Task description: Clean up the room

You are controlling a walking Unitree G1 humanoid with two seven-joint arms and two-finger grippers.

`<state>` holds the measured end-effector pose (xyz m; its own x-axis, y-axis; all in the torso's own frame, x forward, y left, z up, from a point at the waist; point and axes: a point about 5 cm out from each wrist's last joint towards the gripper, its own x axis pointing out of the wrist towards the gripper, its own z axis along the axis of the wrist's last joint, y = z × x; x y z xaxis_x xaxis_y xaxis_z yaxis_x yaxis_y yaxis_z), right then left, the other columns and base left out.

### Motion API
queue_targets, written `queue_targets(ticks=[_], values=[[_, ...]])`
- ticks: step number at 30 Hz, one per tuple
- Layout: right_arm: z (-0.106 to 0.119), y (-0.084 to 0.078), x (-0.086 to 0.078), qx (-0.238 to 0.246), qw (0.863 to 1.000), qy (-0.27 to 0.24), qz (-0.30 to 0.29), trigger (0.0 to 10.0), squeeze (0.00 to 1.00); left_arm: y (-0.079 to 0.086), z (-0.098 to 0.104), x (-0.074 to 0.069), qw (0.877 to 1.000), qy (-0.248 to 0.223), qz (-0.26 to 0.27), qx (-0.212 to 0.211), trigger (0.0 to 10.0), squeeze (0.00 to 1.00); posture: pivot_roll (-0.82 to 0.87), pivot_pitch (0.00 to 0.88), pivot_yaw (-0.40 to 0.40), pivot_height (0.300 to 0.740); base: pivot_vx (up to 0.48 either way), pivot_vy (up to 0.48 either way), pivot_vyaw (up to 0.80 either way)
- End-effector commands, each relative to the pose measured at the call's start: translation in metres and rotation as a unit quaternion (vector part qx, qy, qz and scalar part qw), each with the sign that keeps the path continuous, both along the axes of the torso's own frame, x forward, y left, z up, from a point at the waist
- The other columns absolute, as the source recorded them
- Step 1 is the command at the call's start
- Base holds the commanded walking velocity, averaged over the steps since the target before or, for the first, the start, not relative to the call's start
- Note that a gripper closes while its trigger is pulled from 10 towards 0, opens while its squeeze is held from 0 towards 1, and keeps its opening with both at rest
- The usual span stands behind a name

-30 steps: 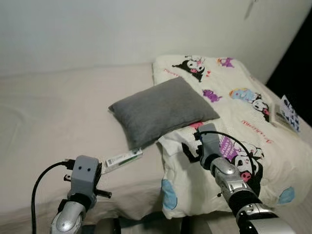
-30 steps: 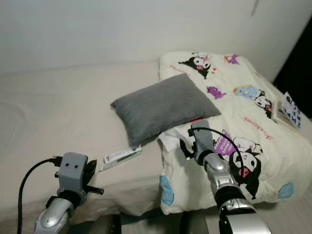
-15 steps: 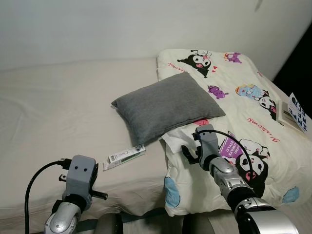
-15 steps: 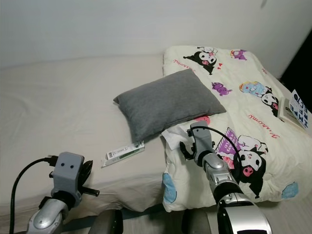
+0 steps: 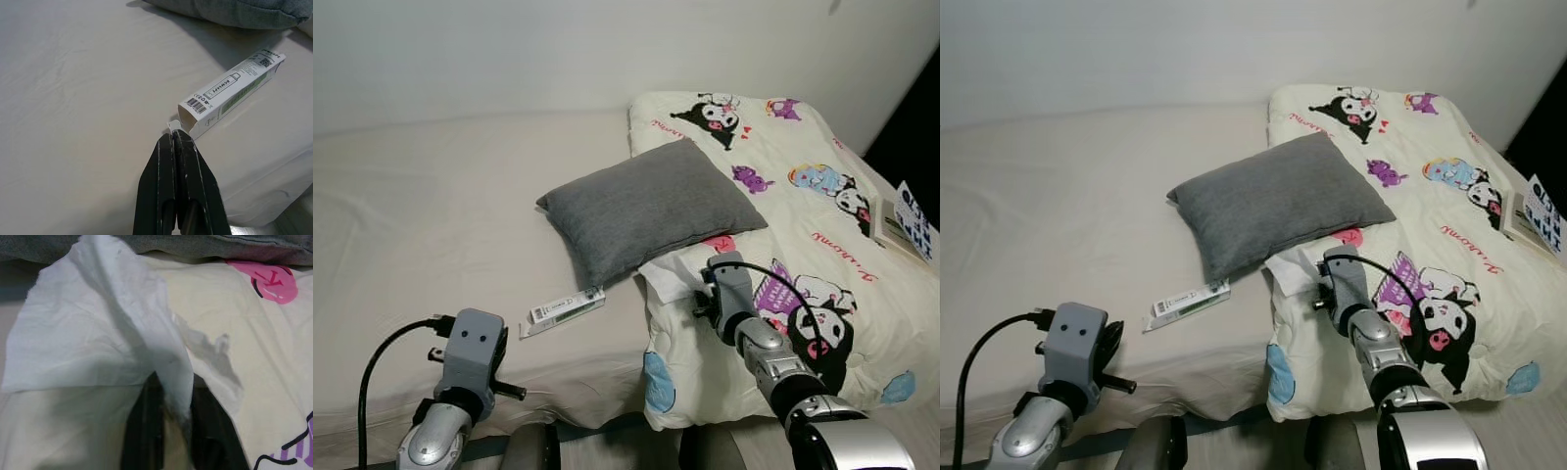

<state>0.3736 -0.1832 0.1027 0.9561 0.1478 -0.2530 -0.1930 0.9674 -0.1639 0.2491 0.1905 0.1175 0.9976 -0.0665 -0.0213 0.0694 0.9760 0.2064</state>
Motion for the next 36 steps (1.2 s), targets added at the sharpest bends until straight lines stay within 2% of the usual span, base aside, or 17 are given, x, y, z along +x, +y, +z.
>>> queue_targets(ticks=[1, 6, 9, 11, 12, 15, 18, 19, 20, 23, 26, 27, 30, 35, 36], values=[[-0.002, -0.005, -0.001, -0.001, 1.000, 0.012, -0.009, 0.0, 0.00, 0.002, -0.003, -0.002, 1.000, 0.012, -0.001, 0.012, 10.0, 0.00, 0.18, 0.294, -0.050, 0.596, 0.000, 0.000, 0.00], [0.008, -0.006, 0.003, 0.020, 1.000, -0.014, -0.010, 0.0, 0.00, -0.005, -0.005, 0.011, 1.000, 0.009, -0.010, 0.001, 10.0, 0.00, 0.10, 0.238, -0.052, 0.596, 0.000, 0.000, 0.00], [0.011, -0.006, 0.004, 0.024, 0.999, -0.023, -0.007, 0.0, 0.00, -0.008, -0.005, 0.017, 1.000, 0.008, -0.015, -0.003, 10.0, 0.00, 0.09, 0.233, -0.052, 0.596, 0.000, 0.000, 0.00], [0.014, -0.006, 0.003, 0.046, 0.998, -0.037, -0.004, 0.0, 0.00, -0.018, -0.009, 0.028, 0.999, 0.017, -0.041, -0.014, 10.0, 0.00, 0.05, 0.205, -0.049, 0.596, 0.000, 0.000, 0.00], [0.014, -0.006, 0.003, 0.046, 0.998, -0.037, -0.004, 0.0, 0.00, -0.018, -0.009, 0.028, 0.999, 0.017, -0.041, -0.014, 10.0, 0.00, 0.05, 0.205, -0.049, 0.596, 0.000, 0.000, 0.00], [0.011, -0.008, -0.009, 0.049, 0.997, -0.055, 0.011, 0.0, 0.00, -0.036, -0.018, 0.042, 0.995, 0.031, -0.095, 0.007, 10.0, 0.00, 0.00, 0.188, -0.021, 0.596, 0.000, 0.000, 0.00], [0.011, -0.008, -0.012, 0.049, 0.997, -0.057, 0.011, 0.0, 0.00, -0.038, -0.019, 0.043, 0.994, 0.032, -0.103, 0.011, 10.0, 0.00, 0.00, 0.188, -0.021, 0.596, 0.000, 0.000, 0.00], [0.009, -0.010, -0.017, 0.050, 0.997, -0.062, 0.005, 0.0, 0.00, -0.043, -0.020, 0.047, 0.992, 0.034, -0.121, 0.018, 10.0, 0.60, -0.03, 0.187, 0.011, 0.596, 0.000, 0.000, 0.00], [0.008, -0.013, -0.023, 0.048, 0.997, -0.067, -0.002, 0.0, 0.00, -0.047, -0.021, 0.052, 0.989, 0.035, -0.139, 0.017, 10.0, 1.00, -0.05, 0.187, 0.025, 0.596, 0.000, 0.000, 0.00], [0.003, -0.016, -0.039, 0.061, 0.996, -0.071, -0.011, 0.0, 0.00, -0.051, -0.019, 0.064, 0.985, 0.036, -0.167, 0.014, 10.0, 1.00, -0.08, 0.195, 0.047, 0.596, 0.000, 0.000, 0.00], [0.000, -0.016, -0.045, 0.065, 0.995, -0.069, -0.006, 0.0, 0.00, -0.051, -0.017, 0.069, 0.984, 0.035, -0.174, 0.012, 10.0, 1.00, -0.08, 0.195, 0.052, 0.596, 0.000, 0.000, 0.00], [-0.004, -0.014, -0.056, 0.071, 0.995, -0.063, 0.006, 0.0, 0.00, -0.049, -0.012, 0.081, 0.981, 0.034, -0.189, 0.011, 10.0, 1.00, -0.09, 0.201, 0.067, 0.596, 0.000, 0.000, 0.00], [-0.005, -0.013, -0.060, 0.071, 0.996, -0.061, 0.011, 0.0, 0.00, -0.048, -0.010, 0.086, 0.980, 0.034, -0.194, 0.012, 10.0, 1.00, -0.10, 0.201, 0.073, 0.596, 0.000, 0.000, 0.00], [-0.005, -0.013, -0.068, 0.072, 0.996, -0.054, 0.009, 0.0, 0.00, -0.049, -0.004, 0.105, 0.975, 0.053, -0.213, 0.044, 10.0, 1.00, -0.10, 0.205, 0.082, 0.596, 0.000, 0.000, 0.00], [-0.005, -0.013, -0.068, 0.072, 0.996, -0.054, 0.009, 0.0, 0.00, -0.049, -0.004, 0.105, 0.975, 0.053, -0.213, 0.044, 10.0, 1.00, -0.10, 0.205, 0.082, 0.596, 0.000, 0.000, 0.00]])
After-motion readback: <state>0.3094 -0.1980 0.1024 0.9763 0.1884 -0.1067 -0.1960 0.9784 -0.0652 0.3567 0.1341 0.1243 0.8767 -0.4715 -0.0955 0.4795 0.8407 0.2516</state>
